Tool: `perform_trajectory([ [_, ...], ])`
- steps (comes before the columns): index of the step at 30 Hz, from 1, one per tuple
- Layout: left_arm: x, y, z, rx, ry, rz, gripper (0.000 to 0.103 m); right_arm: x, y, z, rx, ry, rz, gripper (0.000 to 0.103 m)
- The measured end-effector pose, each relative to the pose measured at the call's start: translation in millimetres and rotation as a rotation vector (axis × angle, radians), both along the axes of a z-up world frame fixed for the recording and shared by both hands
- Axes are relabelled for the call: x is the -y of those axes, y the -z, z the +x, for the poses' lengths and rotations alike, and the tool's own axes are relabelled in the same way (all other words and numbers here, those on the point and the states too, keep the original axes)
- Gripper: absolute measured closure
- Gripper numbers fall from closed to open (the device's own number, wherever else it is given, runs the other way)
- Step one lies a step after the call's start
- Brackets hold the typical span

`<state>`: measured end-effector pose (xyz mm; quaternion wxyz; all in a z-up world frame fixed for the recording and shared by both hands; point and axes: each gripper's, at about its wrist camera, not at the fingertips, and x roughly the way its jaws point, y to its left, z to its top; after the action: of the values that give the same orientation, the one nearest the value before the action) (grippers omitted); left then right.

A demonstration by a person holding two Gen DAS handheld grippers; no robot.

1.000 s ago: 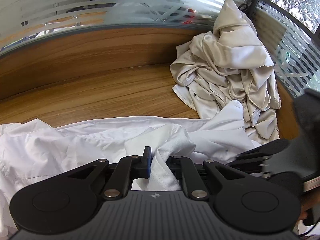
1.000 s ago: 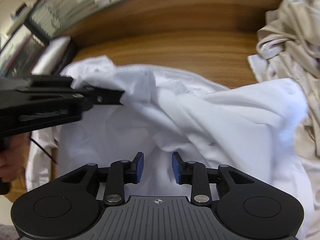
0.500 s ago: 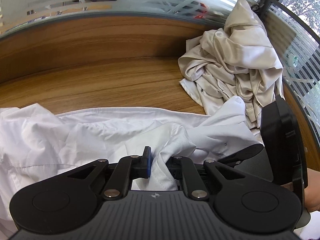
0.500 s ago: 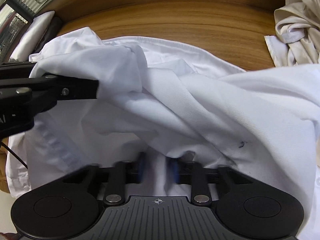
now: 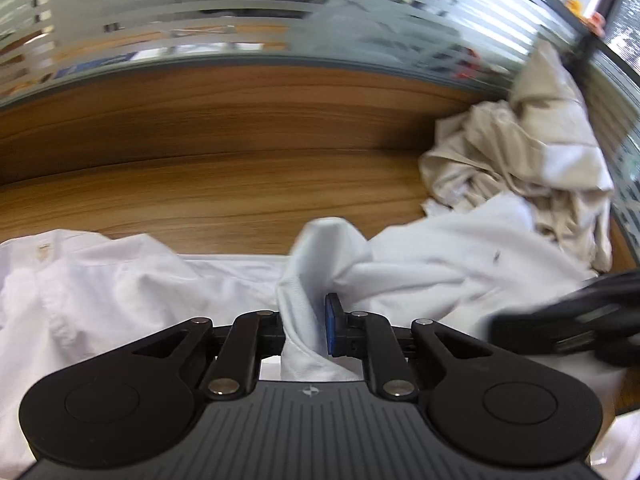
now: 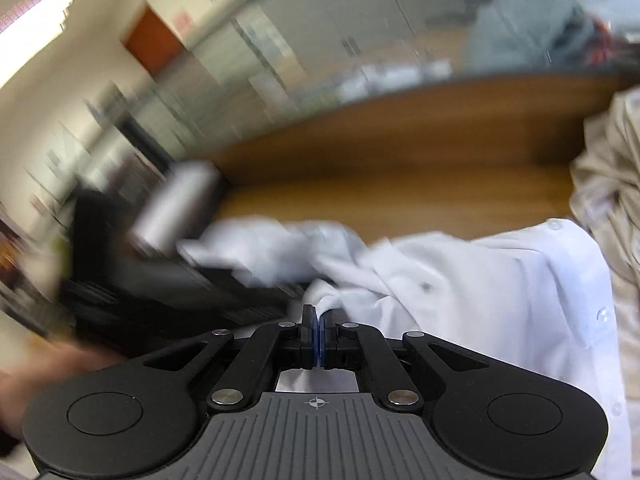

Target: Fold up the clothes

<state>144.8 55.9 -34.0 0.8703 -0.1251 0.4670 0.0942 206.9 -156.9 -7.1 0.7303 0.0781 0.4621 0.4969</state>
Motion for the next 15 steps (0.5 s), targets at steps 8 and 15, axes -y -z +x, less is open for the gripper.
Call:
perform_trajectory([
  [8,-27.7,-22.0,-31.9,0.083,-0.070,-0.110,0.065,9.9,-47.1,2.9,-0.002,0.034,0.181,0.100],
  [15,-14.7,-75.4,-87.8,0.228,0.004,-0.139,0.026,6.5,-49.3,10.8,0.016,0.104,0.152,0.100],
])
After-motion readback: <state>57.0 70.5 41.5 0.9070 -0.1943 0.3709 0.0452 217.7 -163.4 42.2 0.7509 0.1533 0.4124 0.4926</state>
